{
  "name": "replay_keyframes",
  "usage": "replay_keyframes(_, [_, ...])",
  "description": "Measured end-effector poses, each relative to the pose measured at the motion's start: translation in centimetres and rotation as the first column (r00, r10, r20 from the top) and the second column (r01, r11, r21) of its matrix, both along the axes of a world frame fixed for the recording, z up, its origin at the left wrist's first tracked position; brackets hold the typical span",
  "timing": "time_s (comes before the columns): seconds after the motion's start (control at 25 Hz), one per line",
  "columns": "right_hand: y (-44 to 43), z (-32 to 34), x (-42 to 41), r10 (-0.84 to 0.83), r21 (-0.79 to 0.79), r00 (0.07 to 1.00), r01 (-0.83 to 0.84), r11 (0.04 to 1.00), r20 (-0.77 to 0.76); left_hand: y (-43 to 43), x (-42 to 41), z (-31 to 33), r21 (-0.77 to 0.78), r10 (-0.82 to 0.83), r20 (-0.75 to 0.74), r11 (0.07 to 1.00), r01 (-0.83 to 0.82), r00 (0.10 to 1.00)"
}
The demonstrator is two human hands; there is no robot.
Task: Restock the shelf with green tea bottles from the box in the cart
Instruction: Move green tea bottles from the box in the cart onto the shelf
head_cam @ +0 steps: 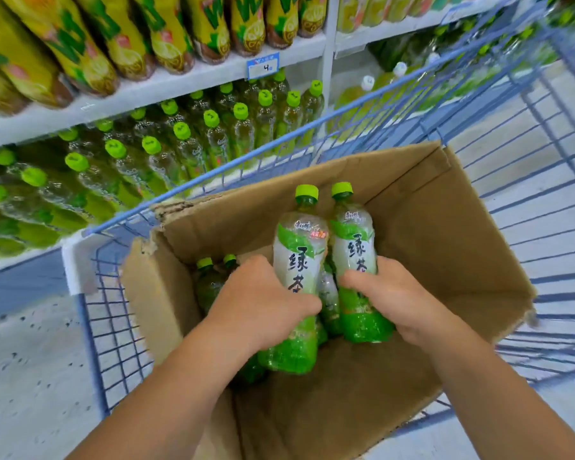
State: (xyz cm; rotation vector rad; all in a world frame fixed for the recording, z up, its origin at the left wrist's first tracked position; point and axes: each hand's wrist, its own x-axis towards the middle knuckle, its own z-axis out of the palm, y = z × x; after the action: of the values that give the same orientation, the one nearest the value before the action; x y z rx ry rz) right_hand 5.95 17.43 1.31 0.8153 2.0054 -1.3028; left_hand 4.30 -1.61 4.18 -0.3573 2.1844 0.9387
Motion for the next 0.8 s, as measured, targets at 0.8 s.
replay_keyframes(0.8, [-35.9, 10.5, 3.4, 0.491, 0.163, 0.853, -0.466, 0.87, -0.177, -37.4, 11.7, 5.5, 0.075, 0.574, -0.211, 0.816, -0.573, 0.791])
